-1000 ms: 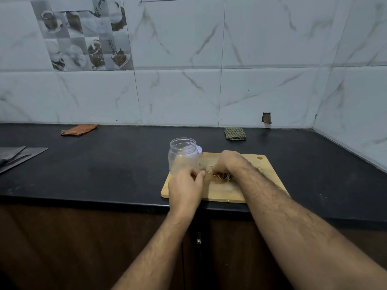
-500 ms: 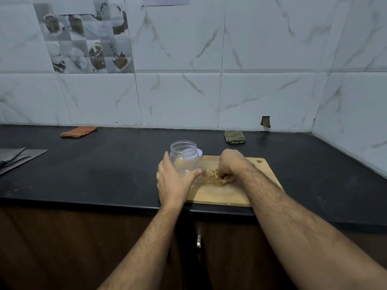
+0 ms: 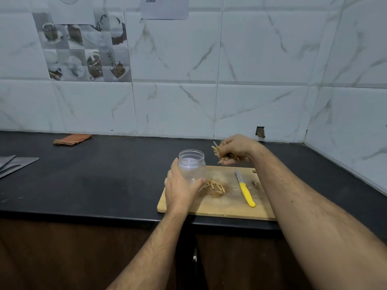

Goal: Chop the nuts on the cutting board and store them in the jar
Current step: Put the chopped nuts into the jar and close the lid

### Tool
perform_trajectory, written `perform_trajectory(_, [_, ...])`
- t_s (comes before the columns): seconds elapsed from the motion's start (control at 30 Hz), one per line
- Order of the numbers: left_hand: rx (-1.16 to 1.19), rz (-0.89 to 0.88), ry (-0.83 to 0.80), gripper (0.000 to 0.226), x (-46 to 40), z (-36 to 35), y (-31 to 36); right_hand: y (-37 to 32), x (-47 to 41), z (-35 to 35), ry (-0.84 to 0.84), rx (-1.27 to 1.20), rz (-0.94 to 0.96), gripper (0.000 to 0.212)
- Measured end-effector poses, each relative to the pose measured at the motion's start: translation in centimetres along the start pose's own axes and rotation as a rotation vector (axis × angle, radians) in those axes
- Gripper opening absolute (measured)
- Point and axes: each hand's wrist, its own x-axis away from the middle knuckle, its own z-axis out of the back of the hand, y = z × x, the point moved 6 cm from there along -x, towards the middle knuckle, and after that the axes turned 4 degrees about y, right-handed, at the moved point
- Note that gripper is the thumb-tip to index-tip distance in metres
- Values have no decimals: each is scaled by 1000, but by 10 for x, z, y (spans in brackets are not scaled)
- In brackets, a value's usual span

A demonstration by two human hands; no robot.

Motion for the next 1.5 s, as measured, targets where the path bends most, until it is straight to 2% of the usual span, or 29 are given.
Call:
perform_trajectory(0.17, [-6, 3, -8, 104, 0, -1, -2, -56, 2, -13, -2, 11, 113, 14])
perform_trajectory(0.43, [-55, -29, -23, 105, -6, -2, 0, -76, -8, -66, -27, 495, 180, 12])
perform_trajectory(0.53, [-64, -36, -23, 106, -6, 0, -1, -77, -8, -66, -26, 602, 175, 20])
perform_trajectory(0.67, [-64, -40, -22, 105, -9, 2, -1, -83, -4, -66, -98, 572, 142, 24])
perform_trajectory(0.83, [-58, -33, -27, 107, -12, 5, -2, -85, -2, -66, -94, 539, 141, 24])
perform_trajectory(1.07, [-17, -32, -28, 106, -12, 7, -2, -97, -3, -61, 47, 497, 240, 17])
perform_trajectory(1.27, [-3, -28, -31, 106, -11, 9, -1, -101, -3, -64, 22, 396, 237, 21])
perform_trajectory(1.5, [2, -18, -17, 107, -15, 12, -3, -103, -4, -60, 84, 380, 274, 20])
